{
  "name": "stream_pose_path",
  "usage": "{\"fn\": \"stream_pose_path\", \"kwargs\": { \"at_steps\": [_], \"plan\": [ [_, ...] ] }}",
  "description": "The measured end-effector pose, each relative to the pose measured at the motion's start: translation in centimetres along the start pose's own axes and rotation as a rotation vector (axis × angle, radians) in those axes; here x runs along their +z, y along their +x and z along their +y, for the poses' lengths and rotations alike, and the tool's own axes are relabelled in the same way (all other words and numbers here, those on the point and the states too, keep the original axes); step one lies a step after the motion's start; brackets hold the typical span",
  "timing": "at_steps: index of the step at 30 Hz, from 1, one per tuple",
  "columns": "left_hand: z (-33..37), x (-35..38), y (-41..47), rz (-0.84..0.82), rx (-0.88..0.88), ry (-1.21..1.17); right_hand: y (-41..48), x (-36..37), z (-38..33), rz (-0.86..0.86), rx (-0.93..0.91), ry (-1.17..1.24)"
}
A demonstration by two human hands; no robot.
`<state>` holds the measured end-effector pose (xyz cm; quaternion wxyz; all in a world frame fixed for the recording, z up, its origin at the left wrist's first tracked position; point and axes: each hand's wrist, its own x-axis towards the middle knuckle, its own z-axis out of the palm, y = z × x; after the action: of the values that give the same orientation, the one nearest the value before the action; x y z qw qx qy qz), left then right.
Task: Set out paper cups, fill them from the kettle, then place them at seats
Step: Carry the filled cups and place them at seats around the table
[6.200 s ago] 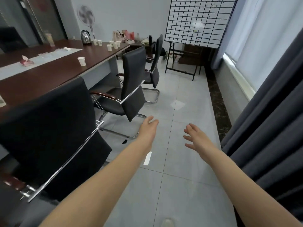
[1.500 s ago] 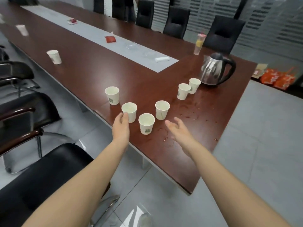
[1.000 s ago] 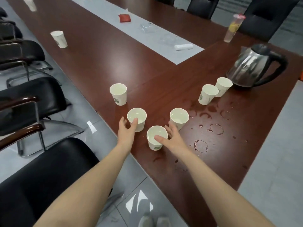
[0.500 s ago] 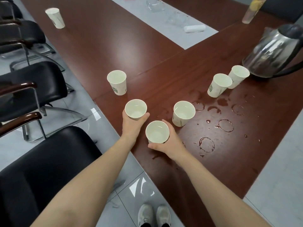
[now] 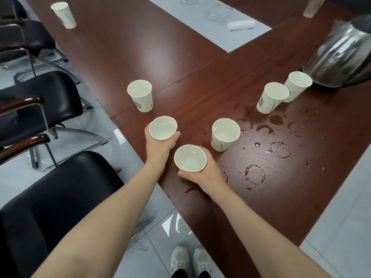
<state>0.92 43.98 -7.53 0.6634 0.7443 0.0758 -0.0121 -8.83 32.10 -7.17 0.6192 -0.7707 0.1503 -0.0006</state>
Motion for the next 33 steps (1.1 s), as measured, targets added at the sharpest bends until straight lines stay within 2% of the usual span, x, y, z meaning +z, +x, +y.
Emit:
{"fn": "stream_pose_path", "kwargs": {
  "at_steps": [14, 26, 33],
  "plan": [
    [-0.3, -0.7, -1.3, 0.011, 0.064, -0.015, -0.8, 0.2, 0.0, 0.058, -0.02, 0.216],
    [3.5, -0.1, -2.9, -0.209, 0.137, -0.079, -2.1, -2.9, -2.9, 0.075, -0.064, 0.31],
    [6.6, 1.7, -6.3, -0.3, 0.204, -0.066, -4.9, -6.2, -4.8, 0.158, -0.094, 0.334]
  ]
}}
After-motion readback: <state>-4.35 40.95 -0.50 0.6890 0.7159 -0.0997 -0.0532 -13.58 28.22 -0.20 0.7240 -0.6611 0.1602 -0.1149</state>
